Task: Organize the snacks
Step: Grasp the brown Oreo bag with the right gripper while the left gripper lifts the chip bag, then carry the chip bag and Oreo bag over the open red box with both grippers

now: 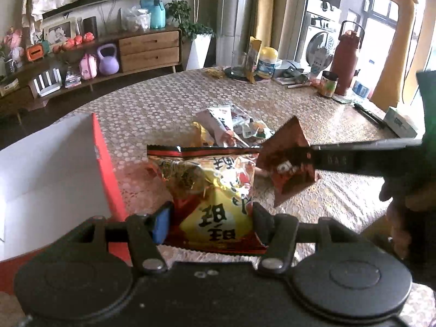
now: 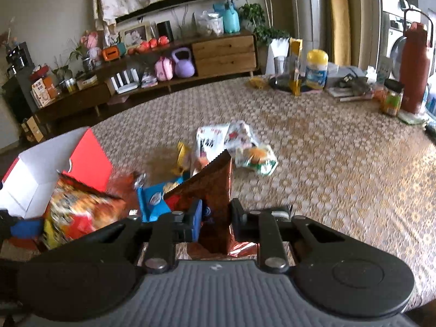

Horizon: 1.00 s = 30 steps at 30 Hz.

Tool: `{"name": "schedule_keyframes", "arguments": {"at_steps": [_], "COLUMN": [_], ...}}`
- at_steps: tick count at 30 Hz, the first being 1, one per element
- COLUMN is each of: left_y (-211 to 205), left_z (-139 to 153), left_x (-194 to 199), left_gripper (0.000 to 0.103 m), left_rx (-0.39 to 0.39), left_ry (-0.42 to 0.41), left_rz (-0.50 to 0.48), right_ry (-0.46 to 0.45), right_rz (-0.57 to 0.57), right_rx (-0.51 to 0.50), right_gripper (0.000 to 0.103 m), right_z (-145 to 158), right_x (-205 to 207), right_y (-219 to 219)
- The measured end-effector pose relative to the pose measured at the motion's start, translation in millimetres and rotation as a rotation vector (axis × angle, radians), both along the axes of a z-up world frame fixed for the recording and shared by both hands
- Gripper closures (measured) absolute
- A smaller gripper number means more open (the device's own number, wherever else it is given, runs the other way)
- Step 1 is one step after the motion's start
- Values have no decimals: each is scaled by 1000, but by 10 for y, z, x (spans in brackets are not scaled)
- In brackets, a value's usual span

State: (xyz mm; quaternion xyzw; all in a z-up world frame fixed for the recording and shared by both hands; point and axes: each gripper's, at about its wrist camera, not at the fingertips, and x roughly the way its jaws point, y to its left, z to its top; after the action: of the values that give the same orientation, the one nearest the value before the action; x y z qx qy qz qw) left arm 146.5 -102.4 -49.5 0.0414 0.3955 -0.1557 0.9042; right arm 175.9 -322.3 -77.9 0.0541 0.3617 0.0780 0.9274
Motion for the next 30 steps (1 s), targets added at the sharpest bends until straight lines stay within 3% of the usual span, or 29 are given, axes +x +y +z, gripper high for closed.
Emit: {"name": "schedule_keyframes", "arguments": {"at_steps": [9, 21, 30], "left_y": [430, 1112, 1633], "left_z": [289, 633, 583], "left_x": [-57, 66, 255], "left_gripper": [44, 44, 44], "left_rx": [-11, 18, 85], "left_ry": [-7, -48, -40], "left_rz": [47, 151, 237], "right_ry": [-56, -130, -132], "right_rz": [71, 213, 294], "right_rx": [23, 79, 62], "right_gripper": [83, 86, 88], "right_z": [333, 917, 931], "right_x": [-309, -273, -50], "right_y": [248, 1025, 1731]}}
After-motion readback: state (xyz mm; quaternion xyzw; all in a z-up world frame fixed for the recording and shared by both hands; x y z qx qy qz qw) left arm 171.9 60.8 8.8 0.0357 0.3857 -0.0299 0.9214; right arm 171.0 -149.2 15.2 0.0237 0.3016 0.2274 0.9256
